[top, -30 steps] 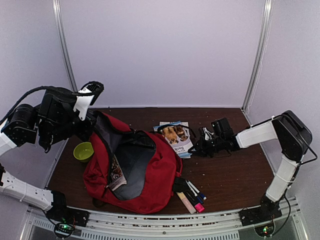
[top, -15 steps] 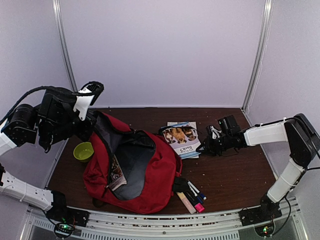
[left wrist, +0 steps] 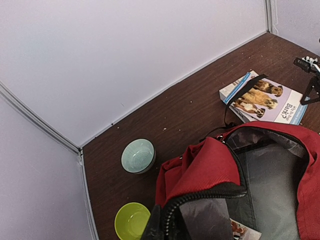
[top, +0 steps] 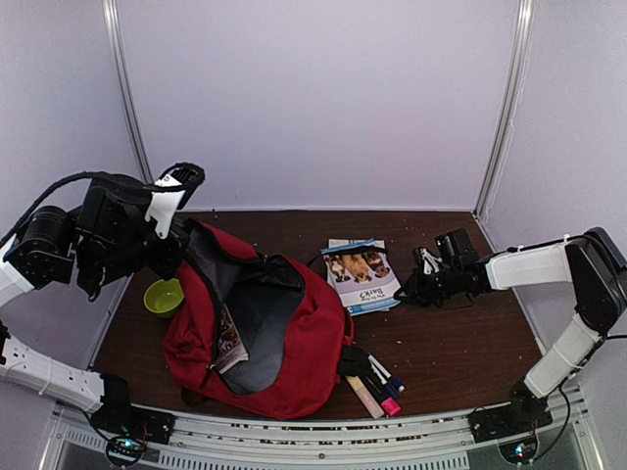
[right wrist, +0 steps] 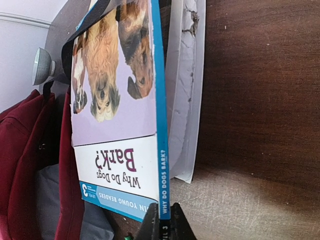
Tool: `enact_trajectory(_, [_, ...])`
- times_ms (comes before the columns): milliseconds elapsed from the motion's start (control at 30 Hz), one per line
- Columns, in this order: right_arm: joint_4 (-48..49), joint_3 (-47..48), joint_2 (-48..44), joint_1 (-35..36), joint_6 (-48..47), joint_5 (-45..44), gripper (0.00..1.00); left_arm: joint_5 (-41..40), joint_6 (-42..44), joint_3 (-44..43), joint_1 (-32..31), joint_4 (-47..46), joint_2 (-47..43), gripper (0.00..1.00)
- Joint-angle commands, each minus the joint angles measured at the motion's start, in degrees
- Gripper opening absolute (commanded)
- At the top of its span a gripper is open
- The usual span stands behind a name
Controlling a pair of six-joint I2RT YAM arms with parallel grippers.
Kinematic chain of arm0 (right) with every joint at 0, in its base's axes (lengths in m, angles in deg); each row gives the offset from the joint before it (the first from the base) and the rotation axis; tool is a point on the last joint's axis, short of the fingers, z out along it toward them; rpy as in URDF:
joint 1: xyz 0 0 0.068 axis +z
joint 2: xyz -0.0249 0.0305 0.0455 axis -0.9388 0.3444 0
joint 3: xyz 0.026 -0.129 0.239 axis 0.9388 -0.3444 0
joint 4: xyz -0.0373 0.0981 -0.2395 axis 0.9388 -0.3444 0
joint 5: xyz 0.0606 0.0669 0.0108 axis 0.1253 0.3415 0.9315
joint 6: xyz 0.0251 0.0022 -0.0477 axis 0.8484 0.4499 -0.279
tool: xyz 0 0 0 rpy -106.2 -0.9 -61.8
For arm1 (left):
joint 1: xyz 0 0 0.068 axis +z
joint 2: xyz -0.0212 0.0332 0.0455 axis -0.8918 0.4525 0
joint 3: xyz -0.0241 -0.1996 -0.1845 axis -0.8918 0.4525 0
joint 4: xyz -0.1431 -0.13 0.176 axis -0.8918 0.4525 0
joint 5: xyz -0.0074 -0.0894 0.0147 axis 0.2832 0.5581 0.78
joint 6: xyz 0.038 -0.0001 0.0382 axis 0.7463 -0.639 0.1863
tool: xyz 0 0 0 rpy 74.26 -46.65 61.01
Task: Pack the student bag
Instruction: Grab the book from the center of the board, then place the book in the largest pocket of the bag.
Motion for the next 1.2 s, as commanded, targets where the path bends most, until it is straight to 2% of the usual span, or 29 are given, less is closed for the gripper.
enact_trajectory(0, [-2.5, -1.7, -2.2, -1.3, -0.7, -2.1, 0.05, -0.1, 0.3, 0.1, 0.4, -3.2, -1.0, 0.0])
enact_trajectory(100, [-3.6, -2.6, -4.8, -2.3, -1.1, -2.1, 0.0, -0.1, 0.3, 0.2, 0.4, -3.3, -1.3, 0.0])
enact_trajectory(233, [-4.3, -3.3, -12.6, -5.3, 0.3, -3.4, 0.0, 0.0, 0.3, 0.0, 0.4, -3.2, -1.0, 0.0])
enact_trajectory(333, [-4.4, -2.6, -20.5, -8.3, 1.8, -8.4, 0.0, 0.8, 0.8, -0.3, 0.4, -3.5, -0.3, 0.0])
enact_trajectory(467, [-4.7, 1.5, -30.3, -9.7, 0.7, -19.3, 0.0, 1.8, 1.5, -1.0, 0.4, -3.7, 1.5, 0.0])
enact_trajectory(633, [-5.4, 7.7, -35.9, -8.0, -2.7, -23.1, 0.0, 3.5, 3.5, -1.3, 0.4, -6.6, 2.4, 0.0])
enact_trajectory(767, [-8.4, 14.3, -35.8, -5.9, -4.7, -10.4, 0.0, 4.7, 5.6, -1.1, 0.4, -10.1, 3.0, 0.0])
enact_trajectory(900, [-11.9, 19.7, -36.0, 2.3, -7.3, 5.3, 0.0, 6.0, 6.3, -2.1, 1.0, -11.7, 3.4, 0.0])
enact_trajectory(1000, [-10.7, 20.1, -35.6, 9.5, -4.7, 18.6, 0.0, 6.9, 7.2, -2.3, 1.2, -14.2, 2.8, 0.0])
enact_trajectory(1100, [-15.2, 20.3, -33.6, 16.4, -6.4, 24.4, 0.0, 7.5, 9.1, -3.2, 1.7, -15.0, 3.2, 0.0])
enact_trajectory(1167, [-22.3, 21.1, -31.6, 19.3, -9.4, 24.4, 0.0, 8.3, 10.6, -4.3, 2.2, -14.6, 3.9, 0.0])
